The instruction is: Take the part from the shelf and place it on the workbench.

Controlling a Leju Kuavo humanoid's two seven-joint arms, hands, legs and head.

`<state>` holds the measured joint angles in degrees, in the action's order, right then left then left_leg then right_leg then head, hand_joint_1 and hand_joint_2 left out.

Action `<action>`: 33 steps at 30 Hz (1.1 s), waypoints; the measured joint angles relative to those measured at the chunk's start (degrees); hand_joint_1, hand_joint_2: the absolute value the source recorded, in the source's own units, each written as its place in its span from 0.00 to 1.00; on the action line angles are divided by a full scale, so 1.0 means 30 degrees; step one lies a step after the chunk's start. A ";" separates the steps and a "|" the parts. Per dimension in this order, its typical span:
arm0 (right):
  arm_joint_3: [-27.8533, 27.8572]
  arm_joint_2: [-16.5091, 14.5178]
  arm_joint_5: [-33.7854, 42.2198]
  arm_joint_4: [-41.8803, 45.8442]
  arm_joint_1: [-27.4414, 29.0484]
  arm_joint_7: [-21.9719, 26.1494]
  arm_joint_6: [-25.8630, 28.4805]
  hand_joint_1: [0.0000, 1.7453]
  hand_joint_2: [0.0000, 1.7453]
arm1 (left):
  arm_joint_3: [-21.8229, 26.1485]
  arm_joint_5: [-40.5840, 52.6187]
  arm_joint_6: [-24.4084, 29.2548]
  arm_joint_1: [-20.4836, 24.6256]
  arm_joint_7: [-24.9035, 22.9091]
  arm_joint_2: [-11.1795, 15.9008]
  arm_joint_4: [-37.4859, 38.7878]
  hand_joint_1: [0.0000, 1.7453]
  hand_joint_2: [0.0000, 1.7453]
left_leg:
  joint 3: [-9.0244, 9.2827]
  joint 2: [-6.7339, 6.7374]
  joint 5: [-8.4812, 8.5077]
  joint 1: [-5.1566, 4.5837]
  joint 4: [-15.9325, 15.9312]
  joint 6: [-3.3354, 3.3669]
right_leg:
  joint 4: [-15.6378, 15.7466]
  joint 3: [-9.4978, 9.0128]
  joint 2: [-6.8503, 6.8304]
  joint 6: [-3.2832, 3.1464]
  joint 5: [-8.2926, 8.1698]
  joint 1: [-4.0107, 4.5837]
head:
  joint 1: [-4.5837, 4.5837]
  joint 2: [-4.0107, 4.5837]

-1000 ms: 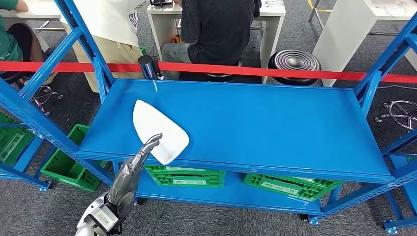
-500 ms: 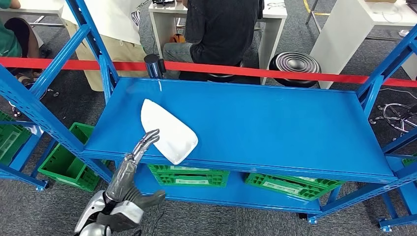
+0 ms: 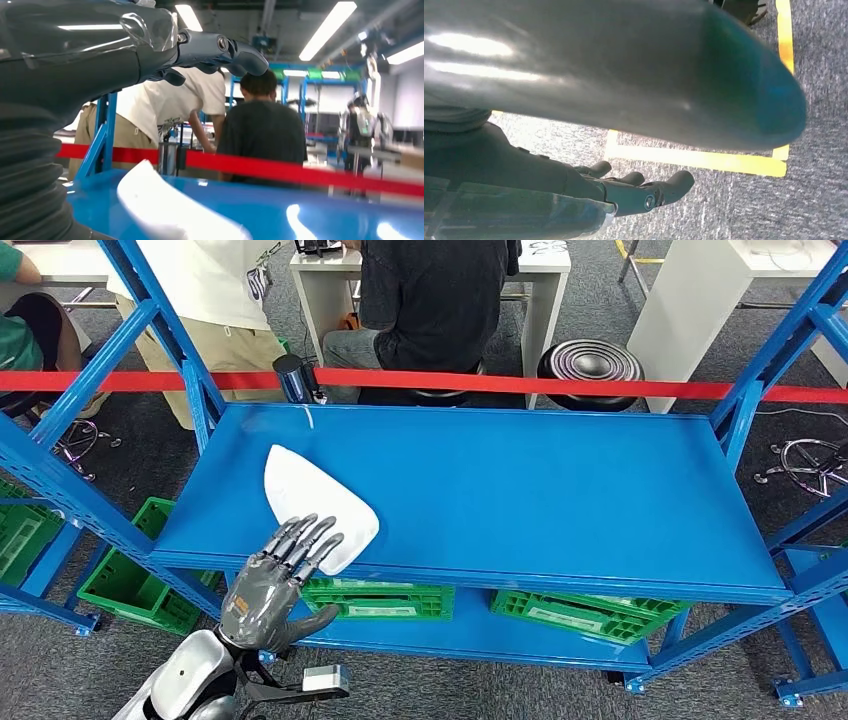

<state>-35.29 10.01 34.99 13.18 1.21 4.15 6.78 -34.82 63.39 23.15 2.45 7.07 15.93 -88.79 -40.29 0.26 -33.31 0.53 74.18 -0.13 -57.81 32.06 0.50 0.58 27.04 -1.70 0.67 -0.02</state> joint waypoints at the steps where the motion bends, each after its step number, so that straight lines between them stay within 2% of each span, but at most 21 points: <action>1: -0.0013 -0.0002 -0.0080 0.0000 -0.0053 -0.0007 -0.0042 0.00 0.00 | -0.0011 0.0114 -0.0058 0.0093 0.0020 0.0111 0.0284 0.00 1.00 | 0.0351 -0.0011 0.0568 0.0003 -0.0789 0.0084 | 0.0000 -0.0019 0.0037 0.0001 0.0001 0.0024 | 0.0002 0.0000; 2: -0.0033 -0.0005 -0.0142 0.0000 -0.0123 -0.0018 -0.0077 0.00 0.00 | -0.0009 0.0122 -0.0148 0.0227 0.0075 0.0220 0.0528 0.00 1.00 | 0.0999 -0.0043 0.1306 -0.0017 -0.2153 0.0237 | 0.0005 -0.0044 0.0075 0.0003 0.0001 0.0052 | 0.0000 0.0000; 4: -0.0107 -0.0025 -0.0271 0.0000 -0.0291 -0.0068 -0.0126 0.00 0.00 | -0.0004 -0.0040 -0.0355 0.0595 0.0288 0.0421 0.1023 0.00 1.00 | 0.2199 -0.0076 0.2216 -0.0120 -0.4628 0.0566 | 0.0012 -0.0042 0.0121 0.0030 -0.0007 0.0140 | -0.0015 0.0000; 5: -0.0150 -0.0031 -0.0346 0.0000 -0.0365 -0.0108 -0.0137 0.00 0.00 | -0.0002 -0.0192 -0.0490 0.0788 0.0437 0.0521 0.1291 0.00 1.00 | 0.2494 -0.0077 0.2361 -0.0192 -0.5261 0.0689 | 0.0020 -0.0018 0.0127 0.0062 -0.0021 0.0160 | -0.0016 0.0000; 7: -0.0231 -0.0038 -0.0483 0.0000 -0.0479 -0.0213 -0.0149 0.00 0.00 | -0.0007 -0.0461 -0.0707 0.1160 0.0790 0.0696 0.1874 0.00 1.00 | 0.2536 -0.0041 0.2375 -0.0304 -0.5506 0.0800 | 0.0095 0.0018 0.0119 0.0217 -0.0075 0.0157 | -0.0009 0.0000; 9: -0.0292 -0.0038 -0.0601 0.0000 -0.0579 -0.0322 -0.0153 0.00 0.00 | -0.0029 -0.0700 -0.0829 0.1620 0.1203 0.0821 0.2504 0.00 1.00 | 0.2670 -0.0013 0.2604 -0.0232 -0.5880 0.0913 | -0.0057 0.0145 0.0062 0.0359 0.0006 0.0150 | -0.0024 0.0000; 11: -0.0315 -0.0013 -0.0708 0.0000 -0.0709 -0.0417 -0.0148 0.00 0.00 | -0.0069 -0.0862 -0.0811 0.2215 0.1592 0.0847 0.3268 0.00 1.00 | 0.2786 0.0030 0.2834 -0.0159 -0.6235 0.1028 | -0.1431 0.0861 0.0002 0.0292 0.0667 0.0164 | -0.0047 0.0000; 13: -0.0324 0.0020 -0.0790 0.0000 -0.0809 -0.0488 -0.0133 0.00 0.00 | -0.0151 -0.0826 -0.0554 0.2782 0.1958 0.0845 0.4215 0.00 1.00 | 0.2734 0.0051 0.2870 -0.0219 -0.6254 0.1079 | -0.3951 0.2125 -0.0006 0.0217 0.1643 0.0161 | -0.0051 0.0000; 14: -0.0333 0.0029 -0.0820 0.0000 -0.0830 -0.0510 -0.0128 0.00 0.00 | -0.0222 -0.0775 -0.0374 0.3009 0.2136 0.0845 0.4702 0.00 1.00 | 0.2712 0.0056 0.2869 -0.0238 -0.6234 0.1077 | -0.4897 0.2608 -0.0007 0.0273 0.1904 0.0151 | -0.0049 0.0000; 15: -0.0346 0.0040 -0.0842 0.0000 -0.0837 -0.0525 -0.0126 0.00 0.00 | -0.0304 -0.0696 -0.0188 0.3225 0.2297 0.0845 0.5169 0.00 1.00 | 0.2700 0.0055 0.2862 -0.0250 -0.6205 0.1068 | -0.5193 0.2771 -0.0010 0.0403 0.1880 0.0132 | -0.0047 0.0000; 16: -0.0361 0.0058 -0.0858 0.0000 -0.0843 -0.0537 -0.0124 0.00 0.00 | -0.0397 -0.0636 -0.0005 0.3427 0.2437 0.0845 0.5607 0.00 1.00 | 0.2692 0.0049 0.2844 -0.0249 -0.6153 0.1042 | -0.4712 0.2556 -0.0023 0.0585 0.1567 0.0107 | -0.0049 0.0000; 18: -0.0388 0.0117 -0.0923 0.0002 -0.0885 -0.0548 -0.0106 0.00 0.00 | -0.0559 -0.0499 0.0485 0.3821 0.2715 0.0849 0.6409 0.00 1.00 | 0.2648 0.0041 0.2732 -0.0250 -0.5938 0.0898 | -0.2180 0.1344 -0.0131 0.0885 0.0558 0.0047 | -0.0049 0.0000; 20: -0.0424 0.0157 -0.1029 0.0004 -0.0954 -0.0559 -0.0071 0.00 0.00 | -0.0712 -0.0397 0.1157 0.4252 0.2992 0.0871 0.7210 0.00 1.00 | 0.2503 0.0039 0.2572 -0.0334 -0.5629 0.0688 | -0.0384 0.0482 -0.0199 0.0750 -0.0040 0.0047 | -0.0027 0.0000; 23: -0.0483 0.0153 -0.1171 0.0016 -0.0998 -0.0596 -0.0037 0.00 0.00 | -0.0905 -0.0350 0.2180 0.4704 0.3344 0.0893 0.8241 0.00 1.00 | 0.2357 0.0048 0.2500 -0.0353 -0.5467 0.0507 | -0.0210 0.0426 -0.0152 0.0317 -0.0144 0.0062 | -0.0015 0.0000; 25: -0.0527 0.0164 -0.1269 0.0035 -0.1021 -0.0641 -0.0026 0.00 0.00 | -0.1036 -0.0332 0.2785 0.4926 0.3543 0.0916 0.8846 0.00 1.00 | 0.2082 0.0022 0.2069 -0.0270 -0.4878 0.0314 | -0.0180 0.0403 -0.0118 0.0138 -0.0183 -0.0038 | -0.0002 0.0000; 26: -0.0554 0.0171 -0.1324 0.0044 -0.1043 -0.0668 -0.0018 0.00 0.00 | -0.1100 -0.0328 0.3047 0.5050 0.3648 0.0929 0.9138 0.00 1.00 | 0.1705 0.0005 0.1585 -0.0216 -0.4062 0.0183 | -0.0170 0.0391 -0.0108 0.0066 -0.0195 -0.0081 | 0.0004 0.0000; 28: -0.0597 0.0182 -0.1435 0.0049 -0.1083 -0.0723 -0.0011 0.00 0.00 | -0.1209 -0.0353 0.3485 0.5280 0.3878 0.0927 0.9718 0.00 1.00 | 0.0544 -0.0012 0.0421 -0.0115 -0.1560 -0.0039 | -0.0174 0.0399 -0.0096 -0.0008 -0.0190 -0.0043 | 0.0009 0.0000; 29: -0.0610 0.0182 -0.1474 0.0051 -0.1094 -0.0754 -0.0017 0.00 0.00 | -0.1262 -0.0370 0.3666 0.5371 0.3991 0.0911 1.0020 0.00 1.00 | 0.0014 -0.0011 0.0090 -0.0076 -0.0487 -0.0087 | -0.0176 0.0401 -0.0090 -0.0009 -0.0187 -0.0019 | 0.0007 0.0000; 30: -0.0616 0.0182 -0.1501 0.0051 -0.1102 -0.0780 -0.0024 0.00 0.00 | -0.1319 -0.0383 0.3807 0.5449 0.4077 0.0887 1.0285 0.00 1.00 | -0.0251 -0.0011 0.0099 -0.0051 -0.0010 -0.0086 | -0.0177 0.0393 -0.0077 -0.0010 -0.0183 0.0007 | 0.0007 0.0000; 31: -0.0621 0.0182 -0.1514 0.0053 -0.1113 -0.0798 -0.0033 0.00 0.00 | -0.1377 -0.0388 0.3914 0.5532 0.4137 0.0863 1.0514 0.00 1.00 | -0.0156 -0.0013 0.0464 -0.0040 -0.0288 -0.0035 | -0.0178 0.0374 -0.0058 -0.0008 -0.0181 0.0032 | 0.0007 0.0000; 33: -0.0627 0.0177 -0.1521 0.0067 -0.1163 -0.0809 -0.0044 0.00 0.00 | -0.1454 -0.0390 0.4018 0.5734 0.4184 0.0836 1.0812 0.00 1.00 | 0.0968 -0.0064 0.1770 -0.0081 -0.2720 0.0241 | -0.0169 0.0316 -0.0001 -0.0004 -0.0177 0.0082 | 0.0006 0.0000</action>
<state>-37.17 10.54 30.42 13.38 -2.28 1.73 6.65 -39.18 62.22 35.20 19.66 19.62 18.44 -56.35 -37.39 0.07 -28.00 0.29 66.02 0.59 -58.31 33.00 0.49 0.57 26.51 -1.45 0.69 -0.02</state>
